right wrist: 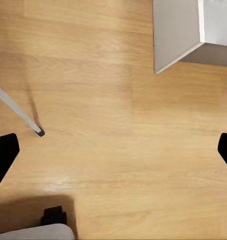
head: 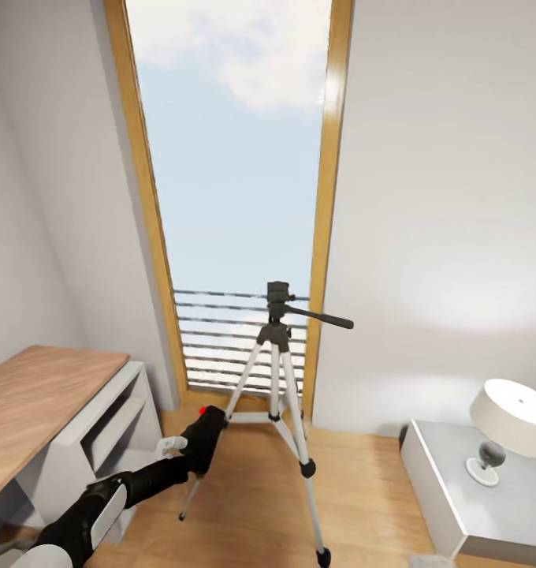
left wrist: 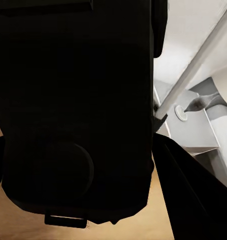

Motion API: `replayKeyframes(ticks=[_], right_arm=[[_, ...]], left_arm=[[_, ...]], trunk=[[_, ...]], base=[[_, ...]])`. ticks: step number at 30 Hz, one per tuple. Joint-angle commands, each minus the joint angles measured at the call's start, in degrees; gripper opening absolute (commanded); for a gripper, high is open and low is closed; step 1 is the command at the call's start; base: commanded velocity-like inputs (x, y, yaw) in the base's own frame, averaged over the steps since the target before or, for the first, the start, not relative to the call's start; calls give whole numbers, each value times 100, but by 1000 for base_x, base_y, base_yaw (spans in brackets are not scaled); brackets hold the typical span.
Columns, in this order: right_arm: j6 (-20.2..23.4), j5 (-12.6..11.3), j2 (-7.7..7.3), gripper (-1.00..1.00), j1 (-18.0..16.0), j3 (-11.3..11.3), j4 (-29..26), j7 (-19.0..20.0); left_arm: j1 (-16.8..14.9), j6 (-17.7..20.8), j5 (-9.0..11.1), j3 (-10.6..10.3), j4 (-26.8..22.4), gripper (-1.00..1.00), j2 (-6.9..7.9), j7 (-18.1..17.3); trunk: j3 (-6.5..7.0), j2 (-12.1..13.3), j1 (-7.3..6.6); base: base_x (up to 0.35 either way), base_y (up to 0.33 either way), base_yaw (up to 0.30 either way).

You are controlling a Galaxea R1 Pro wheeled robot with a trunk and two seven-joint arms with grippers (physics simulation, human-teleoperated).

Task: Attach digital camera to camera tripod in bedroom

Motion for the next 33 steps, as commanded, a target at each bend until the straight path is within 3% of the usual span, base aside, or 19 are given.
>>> replayKeyframes(ticks=[1,14,33], right_arm=[[-35,18,0,100,-6,-9,19,-17],[-42,20,-2,100,-6,-14,19,-22],[-35,12,0,100,-6,-14,19,-28]], left_arm=[[-1,42,59,-17,-1,-100,5,-8],[-1,33,58,-19,-1,-100,5,-8],[-1,12,51,-23,-1,-100,5,-8]], trunk=[[-2,-4,4],[-2,-4,4],[-2,-4,4]], base=[[194,275,-18],[182,255,-7],[20,27,-199]])
